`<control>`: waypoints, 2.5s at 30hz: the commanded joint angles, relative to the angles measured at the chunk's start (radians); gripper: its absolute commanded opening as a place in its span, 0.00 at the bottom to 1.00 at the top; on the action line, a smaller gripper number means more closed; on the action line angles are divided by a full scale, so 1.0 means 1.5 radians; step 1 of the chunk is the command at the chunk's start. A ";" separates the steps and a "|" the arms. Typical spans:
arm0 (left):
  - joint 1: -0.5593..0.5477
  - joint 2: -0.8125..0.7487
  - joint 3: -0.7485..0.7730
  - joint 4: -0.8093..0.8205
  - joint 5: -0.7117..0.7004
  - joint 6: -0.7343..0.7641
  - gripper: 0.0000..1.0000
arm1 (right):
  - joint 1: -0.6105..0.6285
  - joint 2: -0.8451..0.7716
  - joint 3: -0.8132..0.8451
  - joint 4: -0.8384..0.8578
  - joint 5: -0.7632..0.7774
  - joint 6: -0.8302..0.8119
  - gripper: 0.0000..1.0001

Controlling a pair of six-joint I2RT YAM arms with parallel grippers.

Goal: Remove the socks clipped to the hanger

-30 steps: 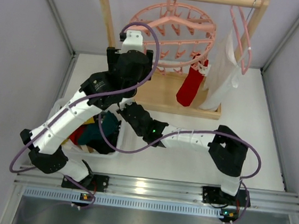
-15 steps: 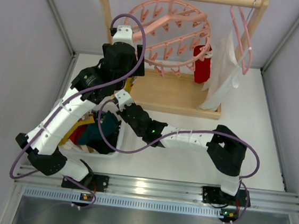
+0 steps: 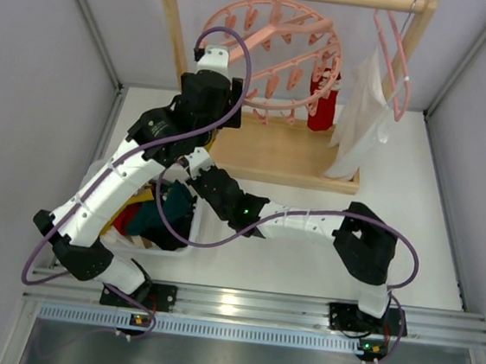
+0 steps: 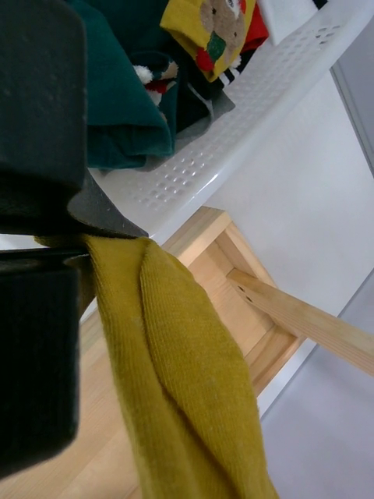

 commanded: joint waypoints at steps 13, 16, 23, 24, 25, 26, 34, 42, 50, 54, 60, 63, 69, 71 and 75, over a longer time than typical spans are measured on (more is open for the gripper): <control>-0.031 0.050 0.033 0.021 -0.132 0.052 0.70 | 0.014 0.019 0.047 -0.021 -0.023 0.002 0.00; -0.030 0.055 0.037 0.022 -0.137 0.054 0.68 | 0.016 0.016 0.041 -0.019 -0.024 0.001 0.00; -0.025 0.063 0.044 0.025 -0.147 0.060 0.65 | 0.018 0.007 0.028 -0.013 -0.029 -0.002 0.00; -0.023 0.063 0.044 0.025 -0.147 0.059 0.64 | 0.019 0.005 0.026 -0.011 -0.030 -0.002 0.00; -0.022 0.061 0.044 0.024 -0.146 0.059 0.63 | 0.019 0.001 0.024 -0.010 -0.031 -0.002 0.00; -0.020 0.061 0.046 0.026 -0.148 0.059 0.63 | 0.019 0.000 0.018 -0.008 -0.033 -0.003 0.00; -0.013 0.069 0.055 0.029 -0.149 0.059 0.60 | 0.023 -0.011 0.010 -0.001 -0.044 -0.006 0.00; -0.013 0.072 0.034 0.060 -0.128 0.062 0.57 | 0.032 -0.014 0.010 0.001 -0.050 -0.010 0.00; -0.013 0.085 0.038 0.061 -0.131 0.070 0.53 | 0.035 -0.011 0.009 -0.001 -0.050 -0.011 0.00; -0.013 0.094 0.038 0.061 -0.138 0.072 0.53 | 0.036 -0.014 0.008 0.001 -0.050 -0.011 0.00; -0.012 0.097 0.040 0.071 -0.138 0.077 0.47 | 0.041 -0.030 -0.007 0.013 -0.051 -0.014 0.00; -0.012 0.098 0.041 0.077 -0.136 0.078 0.42 | 0.042 -0.039 -0.022 0.023 -0.052 -0.014 0.00; -0.010 0.102 0.047 0.080 -0.131 0.079 0.26 | 0.045 -0.054 -0.043 0.034 -0.051 -0.012 0.00; -0.010 0.102 0.047 0.080 -0.129 0.077 0.20 | 0.045 -0.057 -0.052 0.037 -0.050 -0.010 0.00; -0.010 0.097 0.045 0.079 -0.122 0.075 0.16 | 0.045 -0.076 -0.082 0.048 -0.045 -0.002 0.00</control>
